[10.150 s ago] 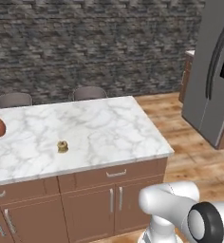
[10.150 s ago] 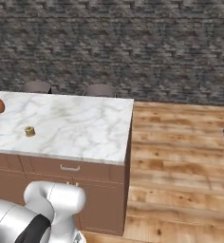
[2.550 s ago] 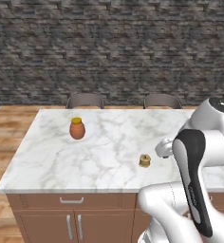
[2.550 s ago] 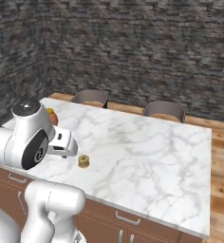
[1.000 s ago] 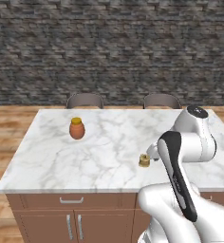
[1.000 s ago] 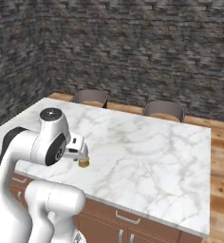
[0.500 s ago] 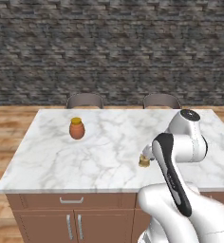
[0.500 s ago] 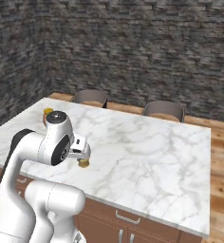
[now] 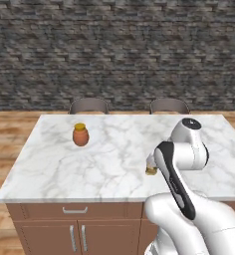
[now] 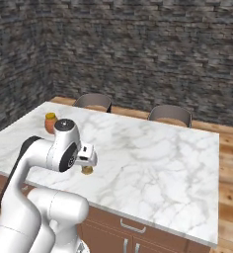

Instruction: Pick the candle and jar from the dining table and place them in the open cabinet. Close the cabinet after placing the objects.

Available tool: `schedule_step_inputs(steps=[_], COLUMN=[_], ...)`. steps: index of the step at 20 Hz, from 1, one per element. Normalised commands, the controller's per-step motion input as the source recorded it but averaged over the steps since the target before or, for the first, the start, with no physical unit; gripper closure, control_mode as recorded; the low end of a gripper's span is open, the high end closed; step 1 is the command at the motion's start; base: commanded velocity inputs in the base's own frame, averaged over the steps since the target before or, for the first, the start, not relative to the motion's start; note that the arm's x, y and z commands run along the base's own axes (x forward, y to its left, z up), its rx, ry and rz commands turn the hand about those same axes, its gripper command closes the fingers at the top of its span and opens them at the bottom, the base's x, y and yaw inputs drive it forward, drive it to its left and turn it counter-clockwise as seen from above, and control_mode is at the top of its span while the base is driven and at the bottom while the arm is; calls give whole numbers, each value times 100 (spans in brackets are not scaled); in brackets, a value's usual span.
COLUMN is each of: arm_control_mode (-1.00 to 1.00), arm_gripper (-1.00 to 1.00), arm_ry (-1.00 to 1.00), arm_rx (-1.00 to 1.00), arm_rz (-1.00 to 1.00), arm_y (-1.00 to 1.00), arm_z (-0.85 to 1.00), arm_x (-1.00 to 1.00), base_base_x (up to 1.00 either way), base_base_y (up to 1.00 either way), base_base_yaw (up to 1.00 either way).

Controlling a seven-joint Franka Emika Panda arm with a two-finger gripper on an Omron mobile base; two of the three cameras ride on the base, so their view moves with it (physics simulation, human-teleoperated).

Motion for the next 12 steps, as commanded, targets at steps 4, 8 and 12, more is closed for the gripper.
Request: schedule_step_inputs(steps=[4,8,12], arm_control_mode=[-100,-100,-100], arm_gripper=[-100,-100,-100], arm_ry=[1,1,2], arm_rx=[0,0,0], arm_rz=[0,0,0], arm_y=[0,-3,0], arm_z=[-22,-16,-21], arm_x=[23,29,28], base_base_x=[0,0,0], base_base_y=[0,0,0], base_base_yaw=[0,0,0])
